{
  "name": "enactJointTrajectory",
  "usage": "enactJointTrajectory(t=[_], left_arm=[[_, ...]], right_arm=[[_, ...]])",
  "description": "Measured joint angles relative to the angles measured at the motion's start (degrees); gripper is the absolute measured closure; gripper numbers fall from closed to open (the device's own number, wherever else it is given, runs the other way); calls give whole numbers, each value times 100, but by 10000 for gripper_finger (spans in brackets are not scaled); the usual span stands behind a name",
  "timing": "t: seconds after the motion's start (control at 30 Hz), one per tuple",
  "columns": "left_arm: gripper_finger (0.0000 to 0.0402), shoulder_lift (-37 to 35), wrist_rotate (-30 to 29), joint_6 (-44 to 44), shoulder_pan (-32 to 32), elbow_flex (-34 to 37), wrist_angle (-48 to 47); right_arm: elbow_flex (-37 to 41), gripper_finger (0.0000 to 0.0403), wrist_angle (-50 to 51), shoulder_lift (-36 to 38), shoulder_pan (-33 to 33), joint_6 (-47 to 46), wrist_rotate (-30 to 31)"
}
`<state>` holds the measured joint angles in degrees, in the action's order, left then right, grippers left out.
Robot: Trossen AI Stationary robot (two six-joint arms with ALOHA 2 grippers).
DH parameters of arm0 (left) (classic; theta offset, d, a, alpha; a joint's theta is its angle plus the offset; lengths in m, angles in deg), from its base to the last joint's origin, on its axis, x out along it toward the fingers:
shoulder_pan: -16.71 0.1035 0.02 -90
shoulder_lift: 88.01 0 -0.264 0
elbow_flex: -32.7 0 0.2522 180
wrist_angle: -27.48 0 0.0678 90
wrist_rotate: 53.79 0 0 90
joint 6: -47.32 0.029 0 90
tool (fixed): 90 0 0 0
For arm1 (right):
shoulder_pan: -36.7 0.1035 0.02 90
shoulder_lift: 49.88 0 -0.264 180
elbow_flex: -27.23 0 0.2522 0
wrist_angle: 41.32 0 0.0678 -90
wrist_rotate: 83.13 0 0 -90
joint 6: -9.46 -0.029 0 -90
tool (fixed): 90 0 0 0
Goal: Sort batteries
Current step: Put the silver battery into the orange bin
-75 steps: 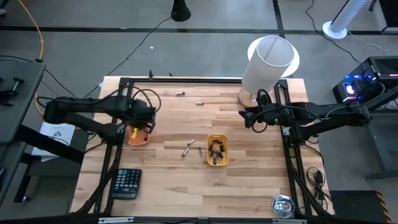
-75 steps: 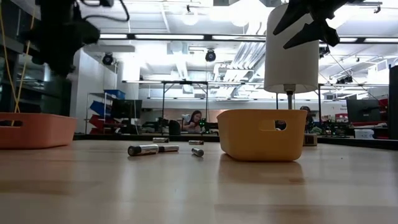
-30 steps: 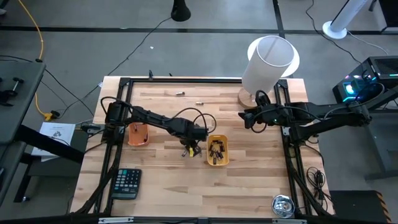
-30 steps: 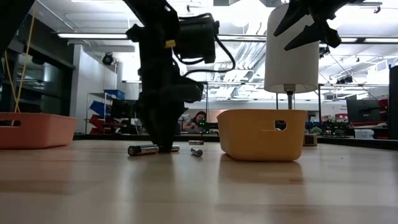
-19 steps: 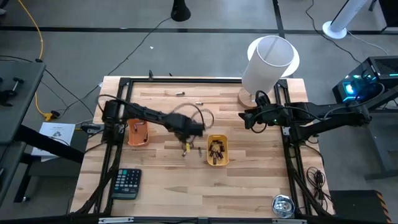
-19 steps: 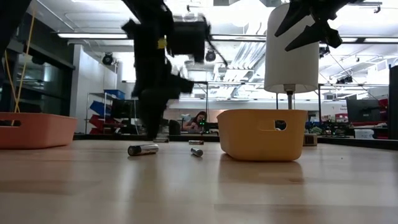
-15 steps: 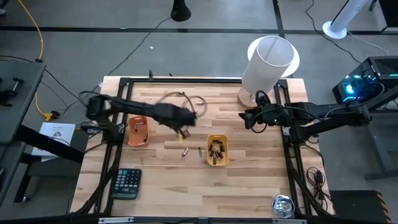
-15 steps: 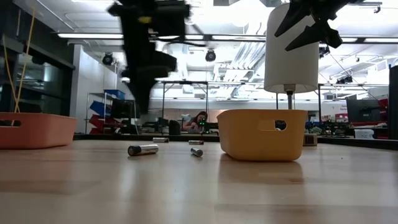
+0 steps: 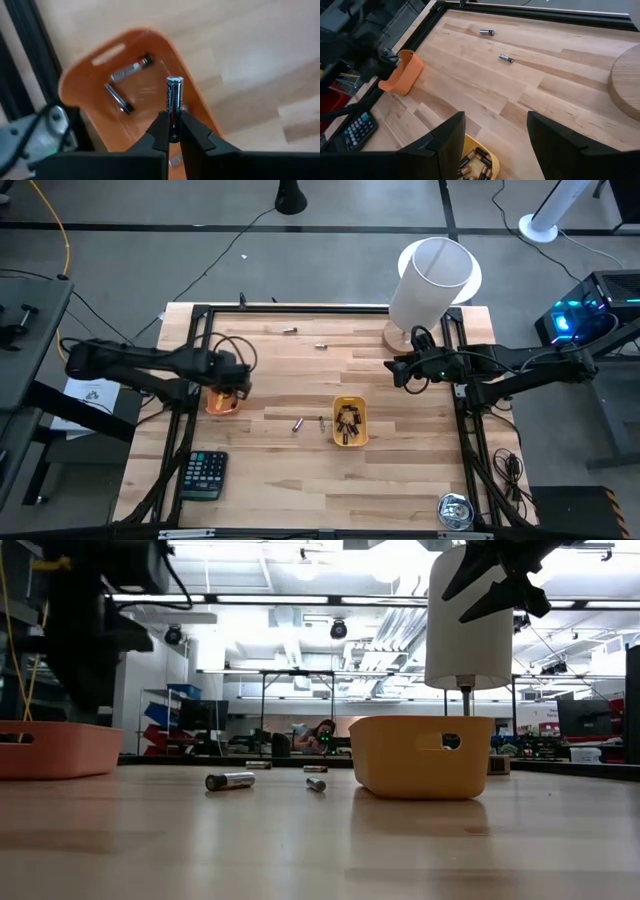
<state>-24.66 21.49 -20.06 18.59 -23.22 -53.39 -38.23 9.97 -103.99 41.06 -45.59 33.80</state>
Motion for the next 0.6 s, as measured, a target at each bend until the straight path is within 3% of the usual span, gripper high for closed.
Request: enactJointTrajectory(t=[0.2, 0.5, 0.6], left_arm=[[350, -191, 137, -244, -254, 132, -40], [266, -190, 340, 146, -281, -15, -23], [252, -188, 608, 345, -334, -58, 885]], right_arm=[[0, 194, 0, 0, 0, -22, 0], [0, 194, -5, 0, 0, -124, 7], [0, 194, -5, 0, 0, -166, 9]])
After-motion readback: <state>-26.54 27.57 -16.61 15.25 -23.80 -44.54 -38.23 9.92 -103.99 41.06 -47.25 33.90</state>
